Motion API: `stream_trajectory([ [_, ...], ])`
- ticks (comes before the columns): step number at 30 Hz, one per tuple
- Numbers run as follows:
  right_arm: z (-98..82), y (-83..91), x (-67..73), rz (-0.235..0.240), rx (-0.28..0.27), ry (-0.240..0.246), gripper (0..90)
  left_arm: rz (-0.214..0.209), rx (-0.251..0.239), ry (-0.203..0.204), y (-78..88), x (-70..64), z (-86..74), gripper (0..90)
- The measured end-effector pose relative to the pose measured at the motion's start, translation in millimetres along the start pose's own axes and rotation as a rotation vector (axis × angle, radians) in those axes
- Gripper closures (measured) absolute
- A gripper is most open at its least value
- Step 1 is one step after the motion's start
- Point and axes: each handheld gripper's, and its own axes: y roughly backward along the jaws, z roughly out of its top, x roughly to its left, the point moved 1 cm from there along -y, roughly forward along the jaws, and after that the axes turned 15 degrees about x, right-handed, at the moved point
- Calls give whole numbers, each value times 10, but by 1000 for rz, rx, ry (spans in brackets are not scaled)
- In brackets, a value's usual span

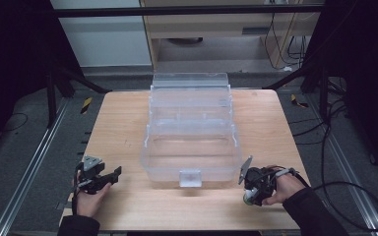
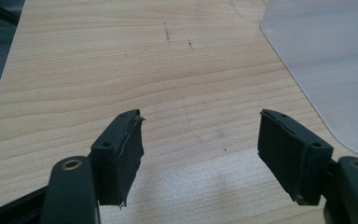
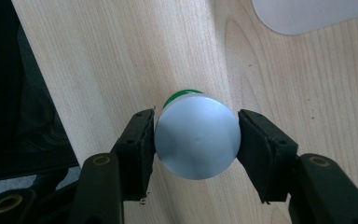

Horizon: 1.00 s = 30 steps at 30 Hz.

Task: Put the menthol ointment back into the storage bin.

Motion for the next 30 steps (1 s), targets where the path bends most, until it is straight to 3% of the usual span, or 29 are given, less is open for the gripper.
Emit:
stream_trajectory([
  [17,9,-30,-21,24,17,-26,503,1,1,-1,0,0,1,303],
  [30,-65,211,-31,29,-39,-85,504,1,2,-1,0,0,0,303],
])
